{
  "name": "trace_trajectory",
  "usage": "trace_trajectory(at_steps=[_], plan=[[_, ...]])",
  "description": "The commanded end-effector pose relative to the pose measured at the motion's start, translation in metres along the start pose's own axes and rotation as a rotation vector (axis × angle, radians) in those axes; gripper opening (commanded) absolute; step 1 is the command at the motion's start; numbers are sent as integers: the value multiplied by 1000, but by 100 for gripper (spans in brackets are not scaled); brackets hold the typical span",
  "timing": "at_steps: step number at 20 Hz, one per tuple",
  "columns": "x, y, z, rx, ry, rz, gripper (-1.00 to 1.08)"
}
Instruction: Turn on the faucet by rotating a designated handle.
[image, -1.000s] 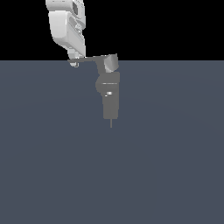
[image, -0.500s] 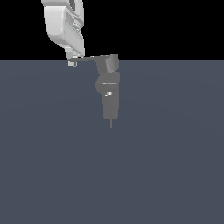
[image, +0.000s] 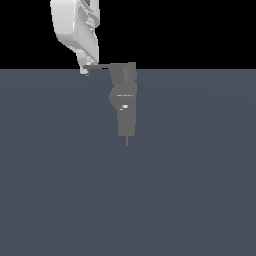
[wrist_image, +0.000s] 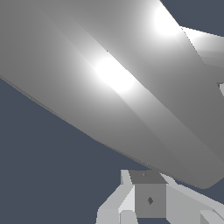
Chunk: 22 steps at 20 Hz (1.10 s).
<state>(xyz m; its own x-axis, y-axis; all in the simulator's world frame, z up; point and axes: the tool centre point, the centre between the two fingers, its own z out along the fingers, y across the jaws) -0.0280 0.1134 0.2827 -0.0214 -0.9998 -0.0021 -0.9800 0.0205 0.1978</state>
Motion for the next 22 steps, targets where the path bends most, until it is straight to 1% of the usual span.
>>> trace_trajectory(at_steps=[1,18,19,20,22], plan=[[12,7,-2,0,1,9,-100],[52,55,-4,1,-1,6,-100],[52,55,-4,1,-1,6,-100],[43,54,0,-6,2,-5,-100],[56,55,0,-5,2,-4,-100]])
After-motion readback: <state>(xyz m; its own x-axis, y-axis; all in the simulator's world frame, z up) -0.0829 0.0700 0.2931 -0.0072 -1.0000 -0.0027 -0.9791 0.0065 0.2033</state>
